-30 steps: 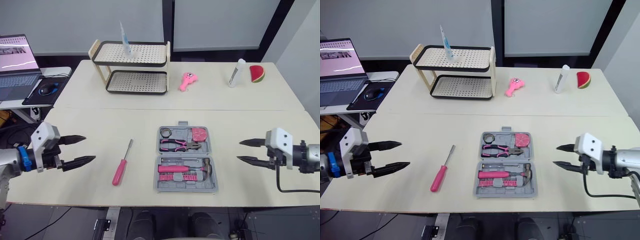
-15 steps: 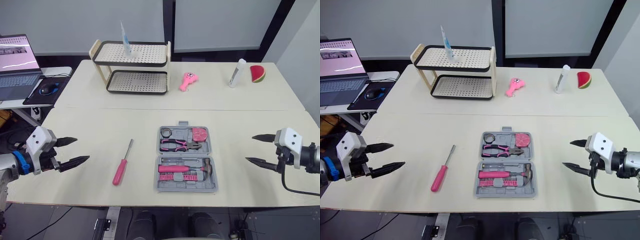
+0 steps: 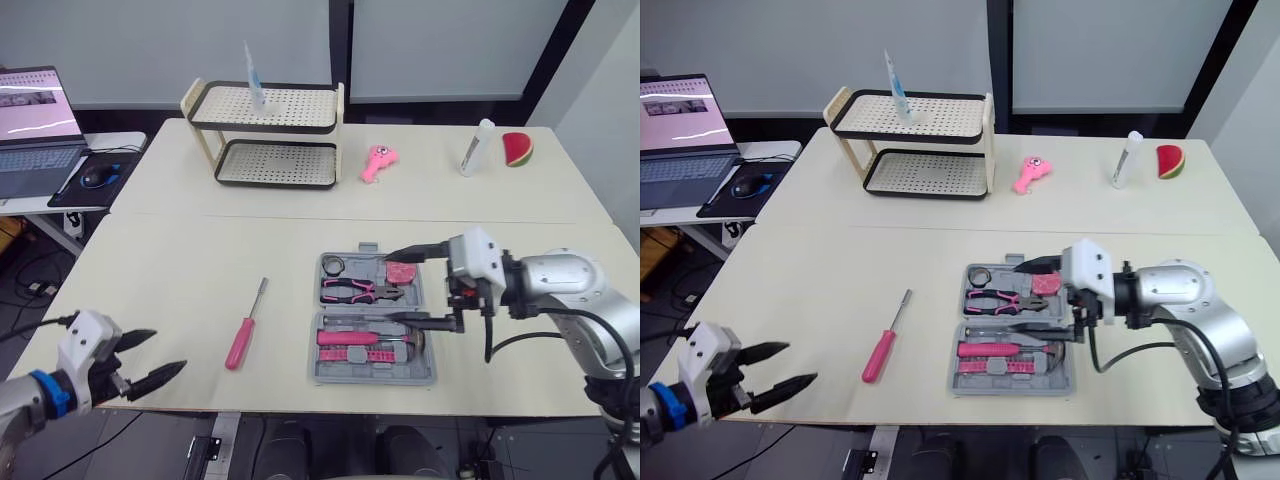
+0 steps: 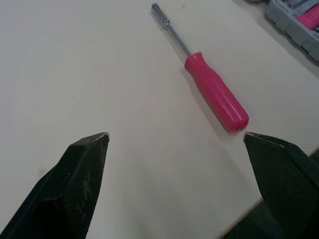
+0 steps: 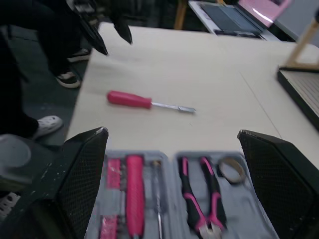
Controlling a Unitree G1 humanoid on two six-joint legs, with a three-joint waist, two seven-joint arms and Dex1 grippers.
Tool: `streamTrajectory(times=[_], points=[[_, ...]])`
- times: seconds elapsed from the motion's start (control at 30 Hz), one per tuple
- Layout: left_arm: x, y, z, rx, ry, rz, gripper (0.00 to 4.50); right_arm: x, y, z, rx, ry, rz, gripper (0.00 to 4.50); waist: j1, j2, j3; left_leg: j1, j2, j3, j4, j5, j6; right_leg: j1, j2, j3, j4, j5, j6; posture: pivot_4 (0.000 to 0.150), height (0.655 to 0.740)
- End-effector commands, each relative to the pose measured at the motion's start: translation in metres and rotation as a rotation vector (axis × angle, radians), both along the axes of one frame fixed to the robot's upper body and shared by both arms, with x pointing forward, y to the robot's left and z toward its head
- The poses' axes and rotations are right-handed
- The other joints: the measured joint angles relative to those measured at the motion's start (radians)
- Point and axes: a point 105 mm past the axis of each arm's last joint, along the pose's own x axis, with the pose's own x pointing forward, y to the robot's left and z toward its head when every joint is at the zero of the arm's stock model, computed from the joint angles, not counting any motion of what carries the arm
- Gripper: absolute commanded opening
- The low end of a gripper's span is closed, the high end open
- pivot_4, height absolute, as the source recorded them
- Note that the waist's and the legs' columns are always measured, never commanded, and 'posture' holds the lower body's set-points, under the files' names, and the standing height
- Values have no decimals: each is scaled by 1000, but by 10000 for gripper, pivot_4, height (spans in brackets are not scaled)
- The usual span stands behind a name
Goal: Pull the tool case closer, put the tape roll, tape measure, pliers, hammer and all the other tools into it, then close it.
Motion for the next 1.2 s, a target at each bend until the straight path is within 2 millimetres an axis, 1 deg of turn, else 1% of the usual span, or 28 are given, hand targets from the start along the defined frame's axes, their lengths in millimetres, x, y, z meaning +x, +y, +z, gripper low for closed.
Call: streamTrajectory(times=[0.03,0.17,0.23,0.4,0.47,0.53,0.57,0.67,0.73,0.8,0.9,1.03,1.13,1.2], points=[[-2,-2,14,11,-52,19,45000,-1,5,10,14,-29,17,44497,4,-1,-1,0,0,0,0,0,0,1,0,0,-1,0,0,1500,7400],[-7,-10,12,2,-42,25,45000,6,2,8,-4,-39,1,44497,3,-2,-1,0,0,0,0,0,0,1,0,0,-2,0,0,1500,7400],[-6,-18,12,-21,-44,24,45000,8,0,6,-15,-38,-6,44497,0,-2,-1,0,0,0,0,0,0,1,0,0,-2,0,0,1500,7400],[10,-44,12,-58,-77,52,45000,10,-2,4,-27,-48,-24,44497,0,-2,-1,0,0,0,0,0,0,1,1,0,-2,0,0,1500,7400],[23,-57,9,-82,-107,108,45000,10,-3,4,-30,-50,-33,44497,0,-2,-1,0,0,0,0,0,0,2,1,0,-2,0,0,1500,7400],[29,-63,7,-91,-115,135,45000,10,-3,3,-31,-49,-37,44497,1,-2,-1,0,0,0,0,0,0,2,1,0,-2,0,0,1500,7400],[32,-66,3,-96,-114,158,45000,10,-4,3,-35,-51,-43,44497,0,-3,-2,0,0,0,0,0,0,2,1,0,-2,0,0,1500,7400],[45,-82,-23,-76,-82,226,45000,11,-9,1,-49,-54,-69,44497,0,-2,-2,1,0,0,0,0,0,2,1,1,-2,0,0,1500,7400],[52,-88,-32,-62,-82,262,45000,11,-10,1,-54,-55,-79,44497,0,-2,-2,0,0,0,0,0,0,2,1,1,-2,0,0,1500,7400],[59,-95,-37,-61,-90,285,45000,10,-11,1,-57,-56,-85,44497,1,-2,-2,0,0,0,0,0,0,2,1,1,-2,0,0,1500,7400],[64,-105,-47,-49,-82,294,45000,9,-13,2,-62,-61,-94,44497,1,-2,-2,0,0,0,0,0,0,2,1,0,-2,0,0,1500,7400],[66,-109,-57,-20,-64,339,45000,7,-15,2,-67,-63,-107,44497,1,-2,-2,0,0,0,0,0,0,2,1,1,-3,0,0,1500,7400],[67,-111,-60,-30,-56,369,38735,6,-16,3,-69,-64,-112,45000,2,-2,-2,0,0,0,0,0,0,2,1,0,-3,0,0,1500,7400],[67,-113,-60,-37,-64,368,32776,6,-16,3,-68,-65,-115,45000,2,-2,-2,0,0,0,0,0,0,3,1,1,-3,0,0,1500,7400]])
